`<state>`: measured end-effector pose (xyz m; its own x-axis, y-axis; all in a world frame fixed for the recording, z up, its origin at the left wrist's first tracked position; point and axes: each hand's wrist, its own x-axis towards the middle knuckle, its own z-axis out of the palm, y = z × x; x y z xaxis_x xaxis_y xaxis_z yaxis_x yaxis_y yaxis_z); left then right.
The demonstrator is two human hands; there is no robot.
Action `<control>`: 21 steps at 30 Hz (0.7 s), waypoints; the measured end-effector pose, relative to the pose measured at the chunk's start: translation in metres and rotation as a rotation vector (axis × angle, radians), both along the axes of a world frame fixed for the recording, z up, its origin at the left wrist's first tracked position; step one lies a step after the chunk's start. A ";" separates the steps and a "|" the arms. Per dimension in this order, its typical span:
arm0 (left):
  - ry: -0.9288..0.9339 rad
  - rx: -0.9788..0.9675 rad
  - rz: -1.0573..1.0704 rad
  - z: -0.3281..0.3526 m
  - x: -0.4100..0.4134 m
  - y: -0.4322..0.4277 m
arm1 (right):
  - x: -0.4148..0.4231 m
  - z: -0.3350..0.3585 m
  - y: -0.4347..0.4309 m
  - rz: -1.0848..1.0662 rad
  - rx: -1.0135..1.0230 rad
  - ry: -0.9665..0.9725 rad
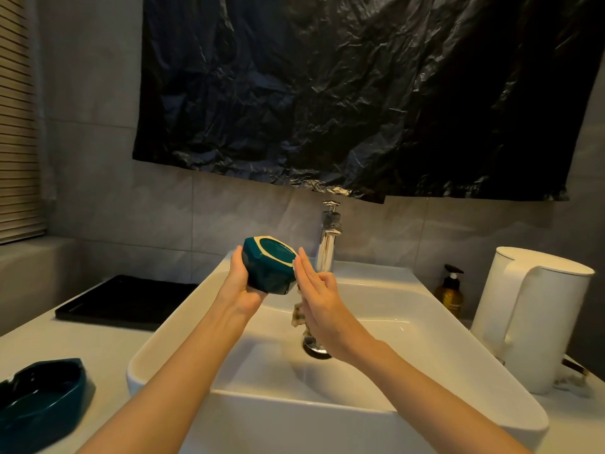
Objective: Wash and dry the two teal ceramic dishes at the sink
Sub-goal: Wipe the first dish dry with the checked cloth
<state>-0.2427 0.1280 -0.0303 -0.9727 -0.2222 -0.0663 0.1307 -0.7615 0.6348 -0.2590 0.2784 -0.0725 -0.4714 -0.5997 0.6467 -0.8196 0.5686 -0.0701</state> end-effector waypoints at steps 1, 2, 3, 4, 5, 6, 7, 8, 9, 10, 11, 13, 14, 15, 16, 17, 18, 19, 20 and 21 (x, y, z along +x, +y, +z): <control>-0.007 0.001 0.000 0.000 0.000 0.000 | 0.000 0.000 0.001 -0.014 0.010 -0.014; -0.010 0.005 -0.001 -0.001 -0.001 -0.001 | 0.001 -0.001 0.000 -0.009 0.025 -0.005; -0.011 0.010 -0.005 -0.001 -0.003 -0.001 | 0.003 -0.001 -0.001 0.011 0.049 0.030; -0.012 0.015 -0.018 -0.003 -0.004 -0.001 | 0.005 -0.002 -0.004 0.035 0.086 0.085; -0.015 0.024 -0.033 -0.004 -0.005 0.000 | 0.008 -0.003 -0.006 0.053 0.128 0.146; -0.016 0.030 -0.051 -0.005 -0.005 0.000 | 0.009 -0.002 -0.008 0.056 0.164 0.204; -0.018 0.033 -0.069 -0.006 -0.006 0.001 | 0.009 -0.002 -0.008 0.041 0.188 0.267; -0.022 0.030 -0.075 -0.009 -0.007 0.001 | 0.008 0.000 -0.008 0.016 0.195 0.339; -0.025 0.022 -0.077 -0.010 -0.008 0.001 | 0.006 0.001 -0.007 -0.010 0.191 0.396; -0.029 0.007 -0.072 -0.012 -0.010 0.001 | 0.004 0.003 -0.006 -0.024 0.174 0.427; -0.033 -0.018 -0.071 -0.013 -0.011 0.001 | 0.001 0.005 -0.004 -0.030 0.148 0.424; -0.049 -0.104 -0.080 -0.014 -0.013 0.004 | -0.006 0.009 0.000 -0.056 0.056 0.366; -0.057 -0.153 -0.093 -0.014 -0.013 0.006 | -0.010 0.011 0.003 -0.081 -0.032 0.319; -0.067 -0.197 -0.104 -0.014 -0.013 0.008 | -0.012 0.015 0.006 -0.098 -0.161 0.239; -0.078 -0.243 -0.112 -0.013 -0.013 0.009 | -0.014 0.020 0.009 -0.105 -0.310 0.128; -0.084 -0.290 -0.123 -0.012 -0.012 0.012 | -0.013 0.024 0.012 -0.087 -0.460 0.020; -0.087 -0.340 -0.132 -0.012 -0.012 0.015 | -0.011 0.028 0.014 -0.052 -0.574 -0.058; -0.088 -0.384 -0.144 -0.012 -0.011 0.019 | -0.010 0.030 0.014 -0.024 -0.649 -0.136; -0.093 -0.419 -0.154 -0.012 -0.010 0.022 | -0.008 0.030 0.012 -0.011 -0.664 -0.198; -0.098 -0.447 -0.165 -0.013 -0.009 0.026 | -0.006 0.027 0.008 -0.004 -0.633 -0.260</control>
<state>-0.2520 0.1537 -0.0435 -0.9914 -0.0927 -0.0926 -0.0457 -0.4172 0.9076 -0.2652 0.2867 -0.0450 -0.6602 -0.1408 0.7378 -0.7291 0.3561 -0.5844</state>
